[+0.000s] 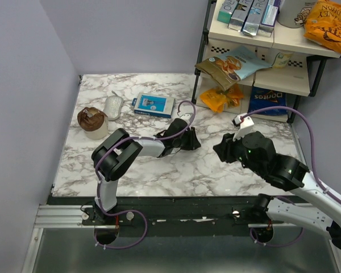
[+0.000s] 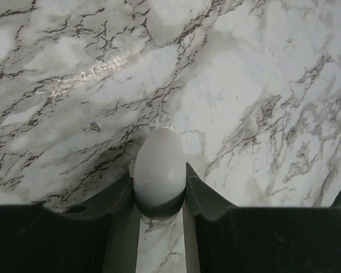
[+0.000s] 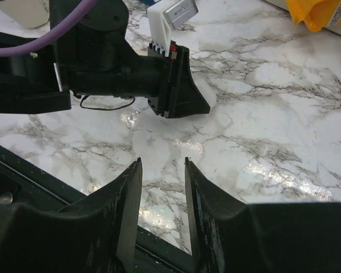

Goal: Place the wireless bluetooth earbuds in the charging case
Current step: Place the charging case at the center of the board, then reset both arms

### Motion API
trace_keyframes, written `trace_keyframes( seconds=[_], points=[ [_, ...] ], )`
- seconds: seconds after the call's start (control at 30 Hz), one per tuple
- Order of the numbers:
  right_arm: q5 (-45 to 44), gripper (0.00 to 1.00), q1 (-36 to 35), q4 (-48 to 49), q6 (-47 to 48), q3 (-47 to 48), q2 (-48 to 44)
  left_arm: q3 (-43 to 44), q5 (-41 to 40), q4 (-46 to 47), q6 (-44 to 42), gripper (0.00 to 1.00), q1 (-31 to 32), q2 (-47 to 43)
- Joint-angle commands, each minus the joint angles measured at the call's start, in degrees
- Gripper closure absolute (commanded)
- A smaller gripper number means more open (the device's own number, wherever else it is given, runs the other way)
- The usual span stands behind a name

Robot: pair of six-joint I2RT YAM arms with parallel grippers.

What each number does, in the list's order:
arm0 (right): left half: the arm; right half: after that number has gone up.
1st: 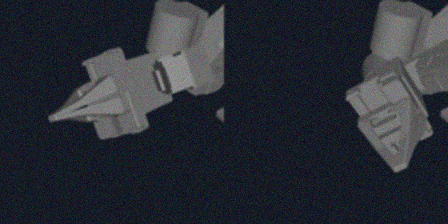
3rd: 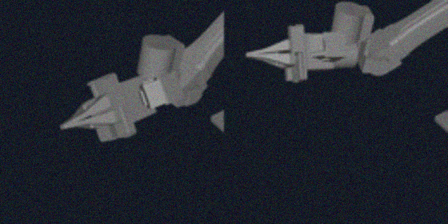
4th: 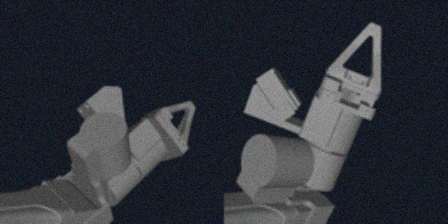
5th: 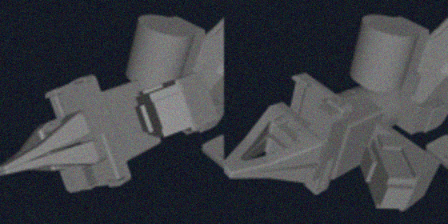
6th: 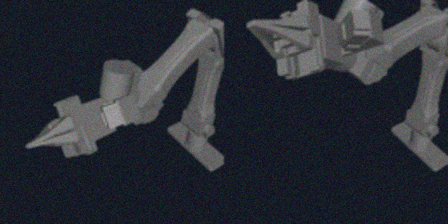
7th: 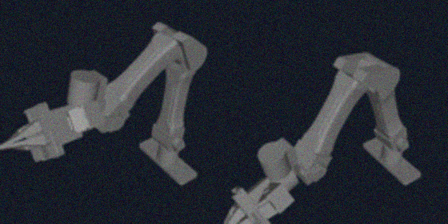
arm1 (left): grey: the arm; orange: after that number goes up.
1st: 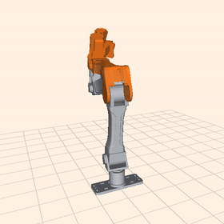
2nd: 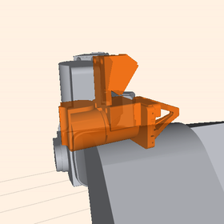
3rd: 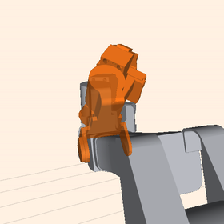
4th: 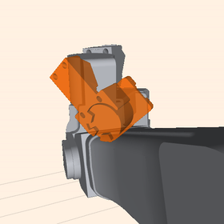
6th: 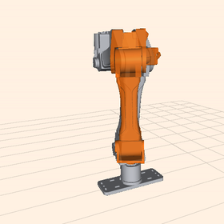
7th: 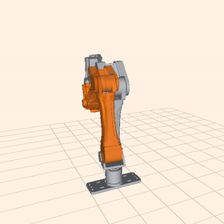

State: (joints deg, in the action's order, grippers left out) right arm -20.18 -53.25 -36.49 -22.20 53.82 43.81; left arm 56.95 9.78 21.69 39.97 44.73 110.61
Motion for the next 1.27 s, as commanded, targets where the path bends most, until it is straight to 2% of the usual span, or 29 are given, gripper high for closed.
trace_keyframes(
  seconds=[0.0, 0.13, 0.37, 0.4, 0.43, 0.63, 0.67, 0.7, 0.83, 1.0, 1.1, 1.23],
  points=[
    [-1.7, 0.56, 0.08, 1.07, 0.31, -0.04, -0.04, 2.9, -1.69, -6.04, -0.32, 0.79, -0.17, 1.63],
    [-1.7, 0.56, 0.08, 1.07, 0.57, 0.32, 0.22, 2.99, -1.96, -8.33, -0.77, 0.62, -0.43, 1.72],
    [-2.23, 0.55, 0.08, 0.81, 0.93, -0.38, -0.04, -1.39, -2.49, -12.19, -2.17, 0.44, -1.4, -2.85],
    [-2.4, 0.55, 0.17, 0.81, 0.93, -0.56, -0.13, -2.1, -2.66, -12.55, -2.43, 0.33, -1.66, -3.46],
    [-2.4, 0.55, 0.17, 0.81, 0.84, -0.82, -0.13, -2.8, -3.1, -12.73, -2.52, 0.28, -1.84, -5.03],
    [-2.14, 0.55, 0.08, 1.16, -0.13, -1.88, -0.74, -9.04, -5.12, -14.92, -2.44, 0.25, -3.51, -14.6],
    [-2.05, 0.55, 0.17, 1.42, -0.13, -2.4, -0.92, -10.53, -5.91, -15.88, -2.26, 0.18, -3.42, -16.37],
    [-2.14, 0.55, 0.08, 1.42, -0.3, -2.75, -1.01, -11.32, -6.7, -16.5, -2.0, 0.01, -3.42, -18.22],
    [-3.19, 0.55, 0.17, 2.03, -0.92, -4.42, -1.27, -14.23, -13.45, -20.19, 1.24, 0.01, -1.93, -28.75],
    [-4.6, 0.54, 0.08, 4.32, -1.45, -6.71, -1.19, -12.13, -29.97, -29.24, 3.72, 0.01, 3.86, -34.14],
    [-4.51, 0.54, 0.17, 5.2, -1.62, -6.98, -0.66, -10.89, -32.71, -30.84, 2.14, 0.02, 6.94, -35.63],
    [-4.51, 0.54, 0.17, 6.08, -1.98, -7.42, -0.57, -11.95, -33.34, -28.99, 1.96, 0.01, 7.74, -38.7]
  ],
)
